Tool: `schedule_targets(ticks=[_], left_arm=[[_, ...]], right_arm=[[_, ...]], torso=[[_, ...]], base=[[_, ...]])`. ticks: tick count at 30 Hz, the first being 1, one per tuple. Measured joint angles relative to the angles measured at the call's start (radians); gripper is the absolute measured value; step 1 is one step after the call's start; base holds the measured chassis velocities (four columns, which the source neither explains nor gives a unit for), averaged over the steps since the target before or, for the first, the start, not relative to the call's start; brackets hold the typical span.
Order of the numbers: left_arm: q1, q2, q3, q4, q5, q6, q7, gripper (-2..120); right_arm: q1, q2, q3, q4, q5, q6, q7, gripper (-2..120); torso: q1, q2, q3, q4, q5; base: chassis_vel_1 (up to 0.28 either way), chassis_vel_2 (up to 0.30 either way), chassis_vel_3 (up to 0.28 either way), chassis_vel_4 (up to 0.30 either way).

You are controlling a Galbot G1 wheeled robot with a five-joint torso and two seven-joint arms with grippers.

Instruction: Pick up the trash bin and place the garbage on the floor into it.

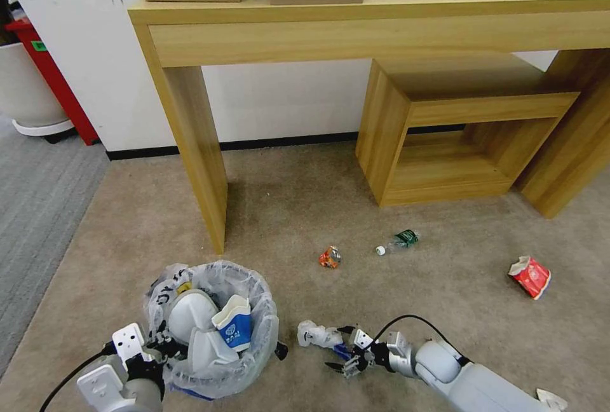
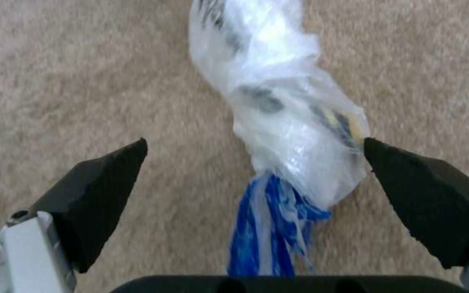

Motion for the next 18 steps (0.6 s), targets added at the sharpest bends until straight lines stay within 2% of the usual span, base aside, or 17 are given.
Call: schedule_targets(ticks=[18], left_arm=[[-0.006,0.012,0.013,0.015,0.001,-0.006,0.001,0]], right_arm=[[0.067,0.032,-0.014,-0.056,0.038,0.016,0.010,100]], torso=[[0.000,0.000,0.000,0.0001,0.0000]], base=[[0.000,0.000,0.000,0.000]])
